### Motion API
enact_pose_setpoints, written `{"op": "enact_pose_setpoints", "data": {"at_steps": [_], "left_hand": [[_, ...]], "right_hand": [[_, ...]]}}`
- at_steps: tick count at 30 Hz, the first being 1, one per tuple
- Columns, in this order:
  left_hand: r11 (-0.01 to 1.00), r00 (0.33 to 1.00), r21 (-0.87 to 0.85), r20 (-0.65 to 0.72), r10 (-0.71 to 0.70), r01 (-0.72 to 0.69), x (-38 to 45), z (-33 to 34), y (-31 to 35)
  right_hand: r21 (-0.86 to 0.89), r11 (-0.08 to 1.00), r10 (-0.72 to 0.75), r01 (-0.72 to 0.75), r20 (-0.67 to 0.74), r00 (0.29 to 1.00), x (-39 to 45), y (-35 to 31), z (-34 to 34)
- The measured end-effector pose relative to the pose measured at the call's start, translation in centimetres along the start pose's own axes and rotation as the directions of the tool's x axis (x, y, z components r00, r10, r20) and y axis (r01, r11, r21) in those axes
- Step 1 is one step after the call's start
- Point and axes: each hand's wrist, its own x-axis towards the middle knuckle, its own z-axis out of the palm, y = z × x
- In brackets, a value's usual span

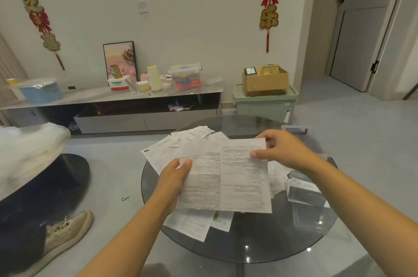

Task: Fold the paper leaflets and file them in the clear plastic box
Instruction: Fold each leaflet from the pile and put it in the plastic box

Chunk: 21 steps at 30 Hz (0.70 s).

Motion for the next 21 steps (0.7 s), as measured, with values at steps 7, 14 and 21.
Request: {"op": "enact_pose_setpoints", "data": {"at_steps": [7,14,21], "left_hand": [[0.978,0.985,0.153,-0.116,-0.126,0.143,0.8,1.0,-2.8],[0.841,0.999,0.541,-0.007,-0.033,0.032,0.6,1.7,-4.0],[0.771,0.992,0.624,0.102,0.079,-0.126,1.1,2.3,-4.4]], "right_hand": [[-0.037,0.980,0.197,-0.194,0.124,0.973,-0.1,4.4,5.3],[-0.206,0.975,0.112,-0.088,0.105,0.988,-0.5,5.2,8.0],[-0.380,0.925,0.069,-0.023,0.108,0.992,-1.0,5.9,8.5]]}}
